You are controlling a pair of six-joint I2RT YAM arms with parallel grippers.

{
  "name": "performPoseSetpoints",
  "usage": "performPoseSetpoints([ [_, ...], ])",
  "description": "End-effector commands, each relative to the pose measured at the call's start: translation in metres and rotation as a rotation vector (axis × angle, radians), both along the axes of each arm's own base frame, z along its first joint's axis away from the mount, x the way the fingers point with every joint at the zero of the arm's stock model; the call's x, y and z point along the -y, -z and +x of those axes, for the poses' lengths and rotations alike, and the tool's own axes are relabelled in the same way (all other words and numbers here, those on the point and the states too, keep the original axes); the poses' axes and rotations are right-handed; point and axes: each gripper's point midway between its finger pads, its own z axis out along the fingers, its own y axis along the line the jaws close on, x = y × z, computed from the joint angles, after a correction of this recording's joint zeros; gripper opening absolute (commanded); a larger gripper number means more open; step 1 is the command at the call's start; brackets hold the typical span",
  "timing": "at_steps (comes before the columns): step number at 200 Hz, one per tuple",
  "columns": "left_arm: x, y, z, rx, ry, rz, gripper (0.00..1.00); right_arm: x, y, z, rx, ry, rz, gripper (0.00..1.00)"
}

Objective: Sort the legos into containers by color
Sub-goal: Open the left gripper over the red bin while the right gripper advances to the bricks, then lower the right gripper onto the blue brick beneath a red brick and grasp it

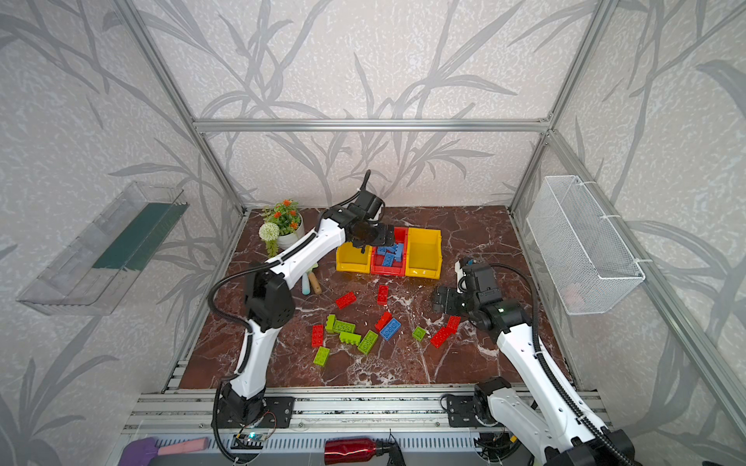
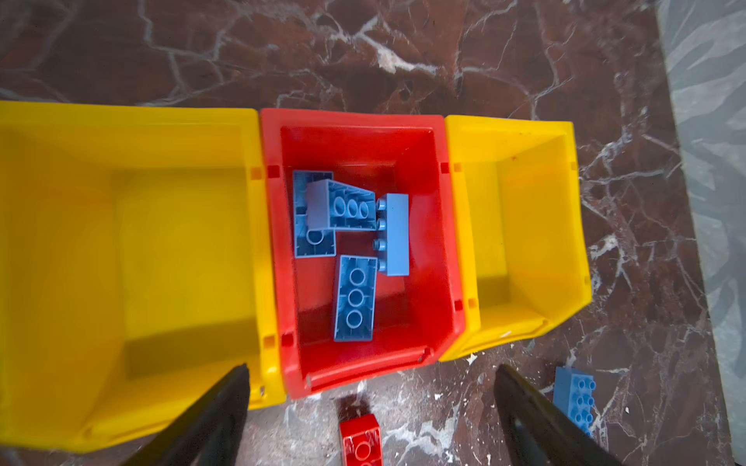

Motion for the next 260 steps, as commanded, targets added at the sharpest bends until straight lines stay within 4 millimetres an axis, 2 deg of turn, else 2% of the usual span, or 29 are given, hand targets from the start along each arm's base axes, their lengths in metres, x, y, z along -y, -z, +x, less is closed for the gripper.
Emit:
performPoseSetpoints([
  [1,-0.029,-0.044,-0.026,0.131,-0.054,-0.051,0.95,-0.023,0.008,-0.014,-0.015,-0.087,-0.015,0.99],
  [11,-0.045,-0.043,-0.045,0.136,-0.075,-0.049,0.95,-0.035,0.015,-0.019,-0.029,-0.132,-0.023,1.0],
  [42,-0.098,-0.012,-0.11,0.102,-0.136,-0.022,0.95,-0.07,0.039,-0.034,-0.068,-0.296,-0.091,1.0],
  [54,-0.114,0.001,-0.135,0.091,-0.147,-0.016,0.95,-0.08,0.048,-0.037,-0.093,-0.347,-0.113,1.0],
  [69,-0.135,0.008,-0.162,0.095,-0.175,-0.023,0.95,-0.088,0.056,-0.038,-0.119,-0.399,-0.129,1.0],
  [98,-0.167,0.016,-0.204,0.119,-0.21,-0.054,0.95,-0.1,0.066,-0.033,-0.127,-0.46,-0.148,0.99],
  [122,-0.186,0.015,-0.23,0.147,-0.228,-0.088,0.97,-0.112,0.071,-0.03,-0.133,-0.503,-0.159,0.99],
  [144,-0.197,0.016,-0.242,0.171,-0.254,-0.117,0.98,-0.124,0.077,-0.029,-0.14,-0.551,-0.184,0.99],
  [155,-0.196,0.016,-0.245,0.181,-0.25,-0.151,0.98,-0.129,0.083,-0.03,-0.156,-0.575,-0.201,1.0],
  [215,-0.193,0.029,-0.247,0.161,-0.245,-0.163,0.98,-0.14,0.115,-0.035,-0.25,-0.688,-0.31,0.97],
  [260,-0.192,0.029,-0.246,0.164,-0.242,-0.166,0.98,-0.143,0.13,-0.033,-0.269,-0.707,-0.337,0.93],
])
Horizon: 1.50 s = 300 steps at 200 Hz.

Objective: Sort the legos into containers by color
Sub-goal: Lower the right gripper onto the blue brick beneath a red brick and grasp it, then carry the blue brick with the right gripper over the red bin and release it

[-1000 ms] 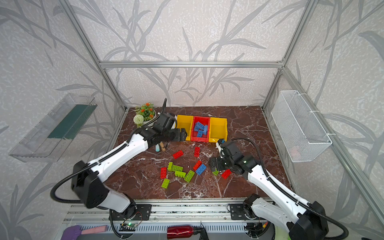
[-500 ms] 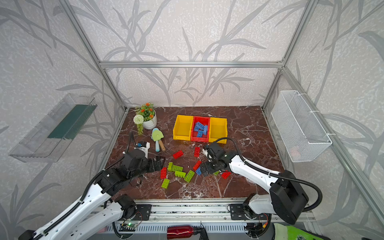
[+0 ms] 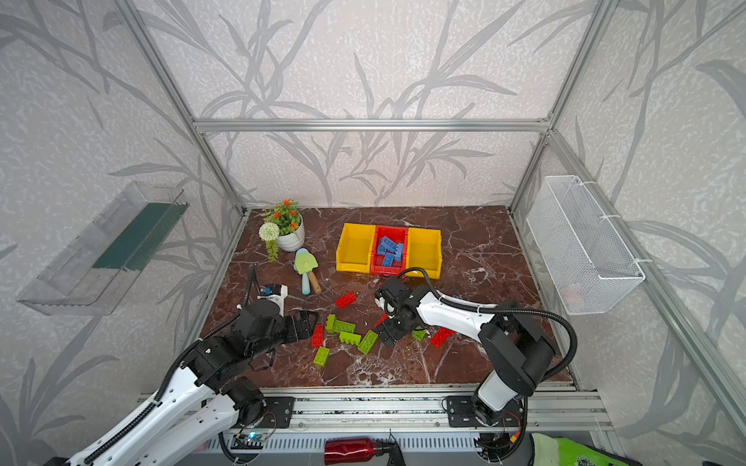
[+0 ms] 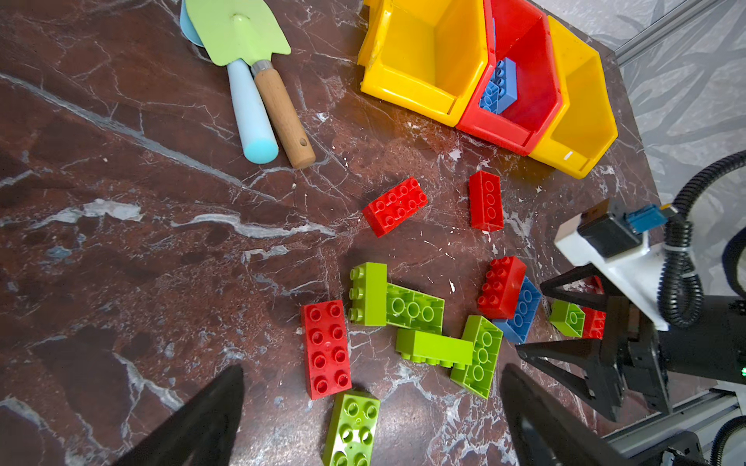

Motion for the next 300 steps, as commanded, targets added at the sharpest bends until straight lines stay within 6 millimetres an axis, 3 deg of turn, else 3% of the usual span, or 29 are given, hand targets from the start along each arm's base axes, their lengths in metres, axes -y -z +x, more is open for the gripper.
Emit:
performPoseSetpoints([
  [1,0.001,0.002,0.0,0.003,-0.002,-0.005,0.98,-0.005,0.0,0.005,0.01,-0.03,-0.015,0.93],
  [64,-0.002,0.004,0.001,0.002,-0.015,0.001,0.98,-0.016,0.004,0.018,0.025,-0.043,-0.019,0.86],
  [67,-0.002,0.004,0.001,0.003,-0.015,0.001,0.98,-0.014,0.013,0.017,0.005,-0.043,-0.038,0.84],
  [99,-0.003,0.005,0.001,0.002,-0.022,0.005,0.98,-0.011,0.018,0.016,-0.01,-0.033,-0.07,0.64],
  [145,-0.002,0.006,0.002,0.001,-0.02,0.001,0.98,0.004,0.02,0.01,-0.009,0.028,-0.1,0.67],
  [168,0.0,0.005,0.002,0.0,-0.018,-0.004,0.98,0.01,0.022,0.01,-0.008,0.059,-0.121,0.62],
  [197,0.001,0.004,0.002,0.004,-0.013,-0.011,0.98,0.017,-0.007,0.022,0.062,0.135,-0.139,0.55],
  [250,0.022,0.009,0.018,-0.026,0.026,-0.02,0.99,0.015,-0.07,0.069,0.182,0.203,-0.097,0.53],
  [296,0.046,0.009,0.044,-0.075,0.065,0.02,0.99,0.015,-0.119,0.153,0.311,0.335,0.03,0.53],
  [300,0.047,0.009,0.046,-0.079,0.064,0.024,0.99,0.013,-0.112,0.161,0.302,0.343,0.029,0.53],
])
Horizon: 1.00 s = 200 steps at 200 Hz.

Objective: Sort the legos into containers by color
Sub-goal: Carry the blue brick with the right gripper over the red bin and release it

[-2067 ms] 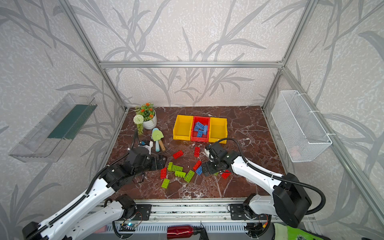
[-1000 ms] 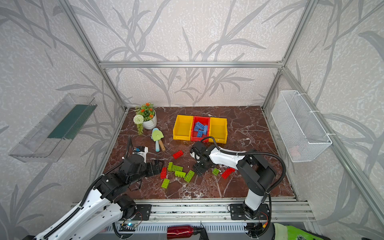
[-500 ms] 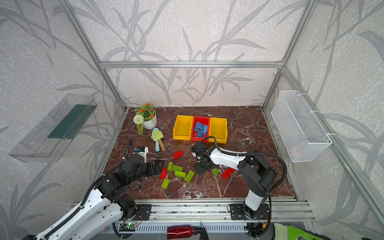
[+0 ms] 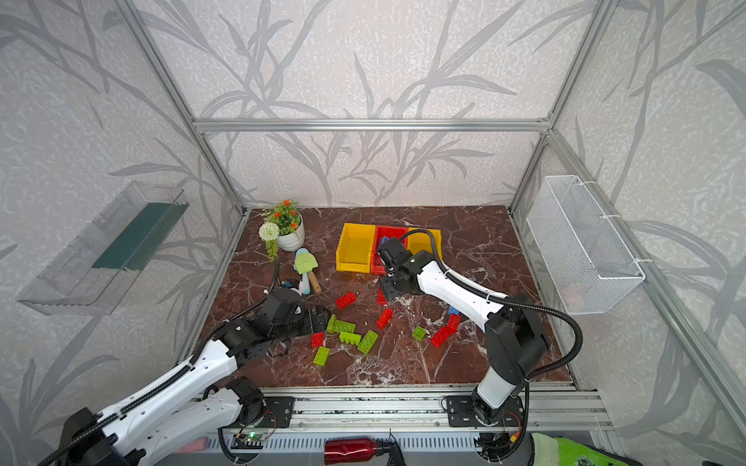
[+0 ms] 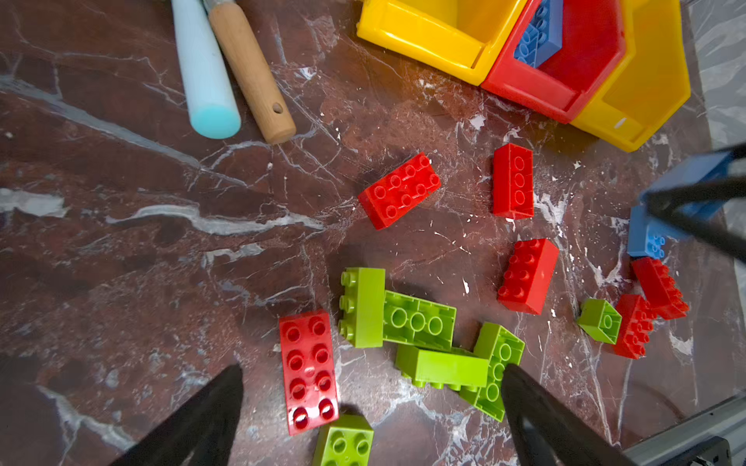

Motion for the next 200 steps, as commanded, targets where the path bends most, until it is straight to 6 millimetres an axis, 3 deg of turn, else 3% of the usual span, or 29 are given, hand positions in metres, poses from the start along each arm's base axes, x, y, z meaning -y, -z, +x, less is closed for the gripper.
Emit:
performPoseSetpoints([
  [1,0.019,-0.025,0.021,0.053,0.027,-0.03,0.99,0.004,-0.007,0.039,0.04,0.055,0.028,0.53],
  [33,0.029,-0.029,0.036,0.05,0.047,-0.009,0.99,-0.006,-0.014,0.093,0.136,0.067,0.085,0.53],
  [89,0.032,-0.034,0.05,0.071,0.027,0.014,0.99,-0.019,-0.006,0.158,0.167,0.07,0.091,0.53],
  [136,0.03,-0.026,0.052,0.049,0.021,0.044,0.99,-0.024,0.01,0.185,0.147,0.094,0.057,0.59],
  [160,0.03,-0.028,0.051,0.051,0.025,0.043,0.99,-0.026,0.009,0.189,0.147,0.096,0.069,0.79],
  [171,0.029,-0.029,0.051,0.054,0.023,0.044,0.99,-0.027,0.002,0.189,0.155,0.094,0.08,0.84],
  [200,0.028,-0.031,0.048,0.066,0.029,0.034,0.99,-0.025,-0.022,0.18,0.171,0.094,0.112,0.85],
])
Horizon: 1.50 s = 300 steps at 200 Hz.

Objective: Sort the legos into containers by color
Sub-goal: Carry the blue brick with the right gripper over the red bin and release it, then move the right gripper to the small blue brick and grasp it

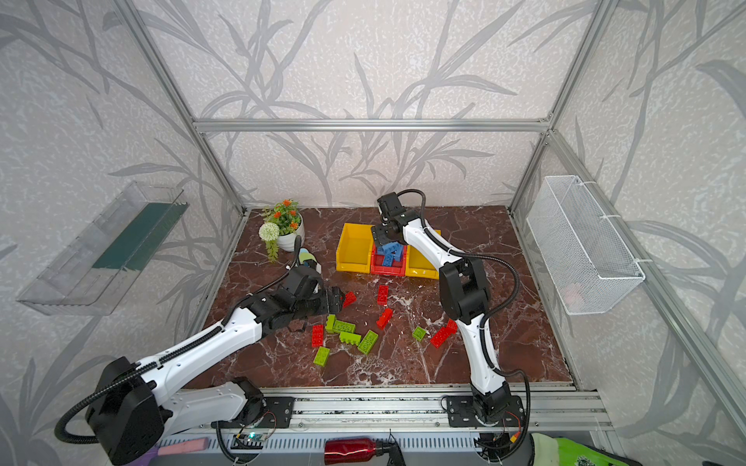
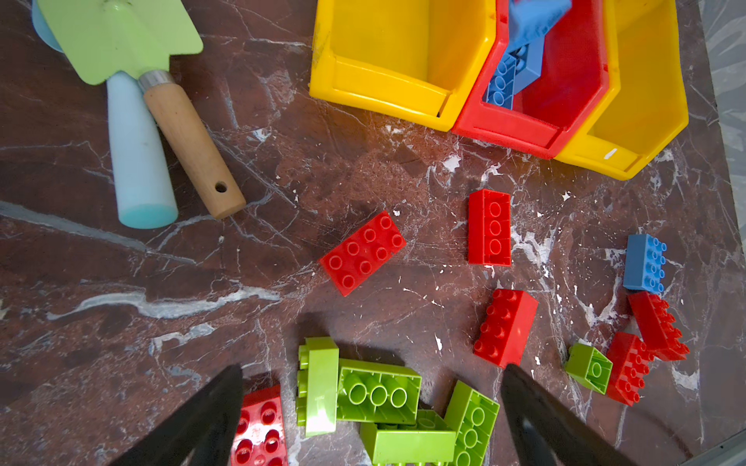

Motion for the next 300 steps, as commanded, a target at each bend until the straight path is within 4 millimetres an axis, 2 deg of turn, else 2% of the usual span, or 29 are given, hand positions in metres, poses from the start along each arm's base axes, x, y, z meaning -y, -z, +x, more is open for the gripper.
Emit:
performPoseSetpoints([
  [1,0.0,-0.017,0.002,0.048,0.007,-0.006,0.99,0.004,-0.034,-0.008,0.023,0.004,0.037,0.85],
  [30,0.004,-0.017,-0.004,0.047,0.041,-0.039,0.99,0.018,-0.055,-0.03,0.033,0.052,0.06,0.85],
  [38,0.006,-0.019,-0.007,0.047,0.054,-0.059,0.99,0.027,-0.061,-0.04,0.04,0.077,0.061,0.85],
  [65,0.021,-0.029,-0.019,0.072,0.131,-0.14,0.99,0.063,-0.059,-0.077,0.041,0.17,0.022,0.85],
  [81,0.028,-0.033,-0.028,0.088,0.172,-0.141,0.99,0.089,-0.049,-0.102,0.025,0.235,-0.012,0.85],
  [86,0.03,-0.035,-0.031,0.095,0.185,-0.138,0.99,0.098,-0.051,-0.112,0.029,0.255,-0.008,0.85],
  [107,0.043,-0.04,-0.044,0.121,0.244,-0.123,0.99,0.137,-0.026,-0.147,-0.022,0.35,-0.03,0.83],
  [135,0.065,-0.044,-0.056,0.133,0.305,-0.136,0.99,0.183,0.005,-0.181,-0.073,0.468,-0.051,0.82],
  [155,0.076,-0.041,-0.06,0.126,0.322,-0.135,0.99,0.204,0.023,-0.196,-0.106,0.531,-0.029,0.81],
  [178,0.084,-0.039,-0.063,0.121,0.34,-0.127,0.99,0.217,0.038,-0.202,-0.12,0.573,-0.028,0.8],
  [212,0.094,-0.04,-0.067,0.12,0.36,-0.118,0.99,0.228,0.057,-0.2,-0.152,0.627,-0.022,0.77],
  [252,0.099,-0.034,-0.067,0.104,0.359,-0.101,0.99,0.228,0.077,-0.201,-0.197,0.644,0.003,0.7],
  [281,0.099,-0.03,-0.067,0.096,0.359,-0.084,0.99,0.228,0.093,-0.207,-0.267,0.648,-0.005,0.68],
  [300,0.099,-0.029,-0.066,0.097,0.361,-0.073,0.99,0.224,0.103,-0.211,-0.322,0.634,-0.006,0.63],
])
